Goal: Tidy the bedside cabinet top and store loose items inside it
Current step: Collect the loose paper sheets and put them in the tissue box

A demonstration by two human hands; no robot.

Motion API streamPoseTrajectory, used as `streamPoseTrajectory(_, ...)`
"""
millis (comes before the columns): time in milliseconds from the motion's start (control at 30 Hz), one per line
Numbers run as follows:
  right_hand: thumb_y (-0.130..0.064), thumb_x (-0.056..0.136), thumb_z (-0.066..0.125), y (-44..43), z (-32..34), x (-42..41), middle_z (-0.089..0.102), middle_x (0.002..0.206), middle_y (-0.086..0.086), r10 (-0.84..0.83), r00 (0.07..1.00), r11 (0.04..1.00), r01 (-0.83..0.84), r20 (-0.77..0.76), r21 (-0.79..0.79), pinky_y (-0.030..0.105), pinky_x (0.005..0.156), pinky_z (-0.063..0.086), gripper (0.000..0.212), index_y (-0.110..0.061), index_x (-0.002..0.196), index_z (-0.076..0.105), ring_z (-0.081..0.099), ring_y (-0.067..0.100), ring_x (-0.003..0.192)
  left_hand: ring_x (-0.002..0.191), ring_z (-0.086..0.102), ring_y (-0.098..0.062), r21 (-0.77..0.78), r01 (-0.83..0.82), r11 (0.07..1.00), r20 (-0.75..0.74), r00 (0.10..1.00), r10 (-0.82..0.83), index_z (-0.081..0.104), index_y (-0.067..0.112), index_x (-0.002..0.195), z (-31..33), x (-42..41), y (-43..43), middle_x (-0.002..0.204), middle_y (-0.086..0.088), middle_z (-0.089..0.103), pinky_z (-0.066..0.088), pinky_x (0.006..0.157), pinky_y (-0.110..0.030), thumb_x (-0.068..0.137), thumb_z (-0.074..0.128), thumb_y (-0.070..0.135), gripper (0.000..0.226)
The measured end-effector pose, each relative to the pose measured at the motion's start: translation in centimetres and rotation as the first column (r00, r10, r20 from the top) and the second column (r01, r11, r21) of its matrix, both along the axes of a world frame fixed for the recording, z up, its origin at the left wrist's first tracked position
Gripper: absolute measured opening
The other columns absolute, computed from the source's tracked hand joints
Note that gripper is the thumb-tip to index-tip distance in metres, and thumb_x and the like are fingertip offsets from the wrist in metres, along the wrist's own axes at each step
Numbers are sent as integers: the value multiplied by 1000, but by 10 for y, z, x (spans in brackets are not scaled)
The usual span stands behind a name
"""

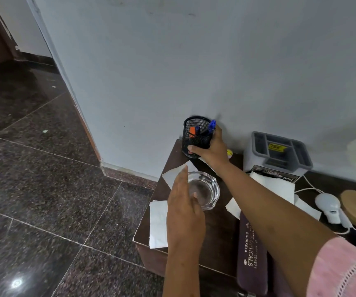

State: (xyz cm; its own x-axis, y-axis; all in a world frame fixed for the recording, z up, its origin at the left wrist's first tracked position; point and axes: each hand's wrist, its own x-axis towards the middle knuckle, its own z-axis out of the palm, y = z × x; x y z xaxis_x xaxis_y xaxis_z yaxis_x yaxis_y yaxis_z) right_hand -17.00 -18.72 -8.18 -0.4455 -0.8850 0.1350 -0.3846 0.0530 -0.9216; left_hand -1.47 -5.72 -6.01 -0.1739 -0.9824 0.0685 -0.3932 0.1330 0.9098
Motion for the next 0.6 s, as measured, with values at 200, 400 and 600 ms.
streamPoseTrajectory(200,8,73,68,19,-20,-4,58,120,13,14,990,996,-2,-141,87,34,99,44,55,-6,123,50,55,27,114,138,27,-2,-11,-10,1000,-12,1000,10,22,40,145,-1,0,1,151,16,28,30,98,-15,94,46,7,65)
streamPoseTrajectory(400,7,82,59,25,-10,-13,59,128,13,102,951,965,-24,-290,261,27,100,39,51,-6,130,51,53,26,120,138,29,-6,4,-20,1000,-18,1000,20,24,39,144,1,2,1,151,14,29,31,100,-20,93,48,8,64)
streamPoseTrajectory(600,-5,76,73,43,1,-17,53,137,11,199,938,943,-104,-285,317,35,108,40,64,-8,135,49,48,24,127,137,31,-8,22,-8,1000,8,1000,8,26,34,145,1,6,1,151,11,30,29,103,-20,93,51,11,62)
